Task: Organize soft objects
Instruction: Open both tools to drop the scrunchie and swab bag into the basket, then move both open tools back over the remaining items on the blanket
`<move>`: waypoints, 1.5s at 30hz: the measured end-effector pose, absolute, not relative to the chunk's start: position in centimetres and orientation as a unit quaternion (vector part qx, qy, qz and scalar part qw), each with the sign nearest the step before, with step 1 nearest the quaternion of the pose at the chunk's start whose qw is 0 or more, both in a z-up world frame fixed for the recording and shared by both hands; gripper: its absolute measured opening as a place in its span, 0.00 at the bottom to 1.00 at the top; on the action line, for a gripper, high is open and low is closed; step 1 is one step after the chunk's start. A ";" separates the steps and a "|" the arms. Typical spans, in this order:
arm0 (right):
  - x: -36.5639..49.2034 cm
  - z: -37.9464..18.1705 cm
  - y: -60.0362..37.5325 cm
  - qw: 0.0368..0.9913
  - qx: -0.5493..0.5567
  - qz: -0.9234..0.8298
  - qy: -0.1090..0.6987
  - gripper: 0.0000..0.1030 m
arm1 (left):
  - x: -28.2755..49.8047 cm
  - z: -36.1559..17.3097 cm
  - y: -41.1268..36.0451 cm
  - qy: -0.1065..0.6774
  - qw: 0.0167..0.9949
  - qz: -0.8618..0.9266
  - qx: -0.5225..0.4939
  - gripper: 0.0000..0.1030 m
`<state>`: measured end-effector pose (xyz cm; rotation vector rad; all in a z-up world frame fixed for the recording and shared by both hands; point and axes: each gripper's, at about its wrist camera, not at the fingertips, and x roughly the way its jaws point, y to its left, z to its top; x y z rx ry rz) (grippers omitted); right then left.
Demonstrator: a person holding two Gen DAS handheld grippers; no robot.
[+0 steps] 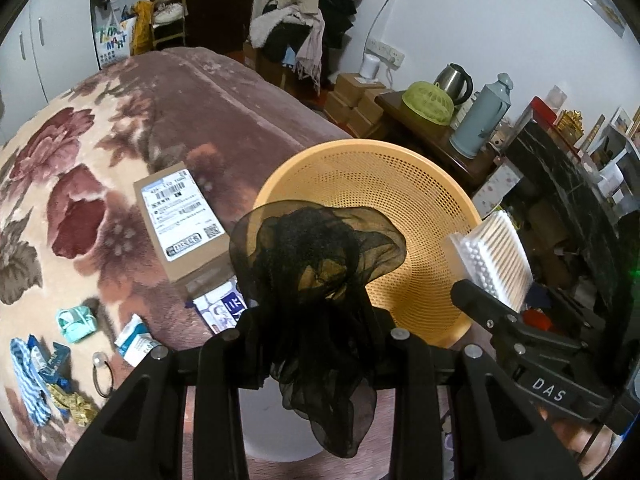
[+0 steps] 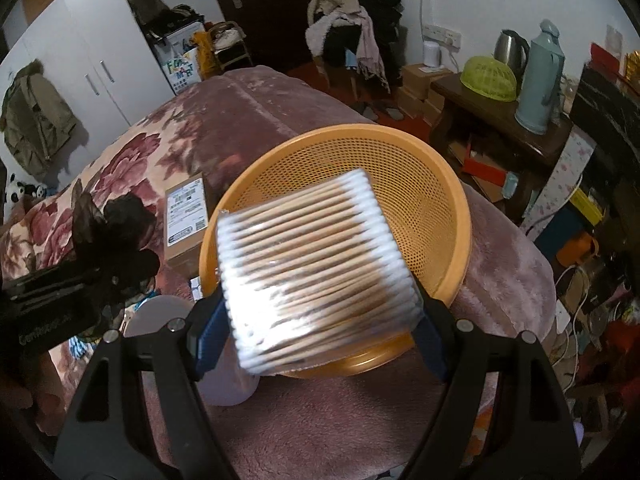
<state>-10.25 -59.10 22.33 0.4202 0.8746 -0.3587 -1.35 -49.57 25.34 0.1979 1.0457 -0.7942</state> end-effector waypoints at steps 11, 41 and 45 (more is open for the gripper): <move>-9.6 21.9 -61.3 0.859 0.236 -0.185 0.414 0.78 | -1.1 23.5 -53.0 0.506 0.768 -0.381 0.097 0.50; -10.8 22.3 -59.6 0.861 0.215 -0.204 0.412 1.00 | -0.6 26.1 -46.0 0.469 0.812 -0.332 0.097 0.99; -10.8 22.3 -58.4 0.857 0.200 -0.210 0.425 1.00 | -0.4 26.2 -43.9 0.473 0.814 -0.323 0.093 0.99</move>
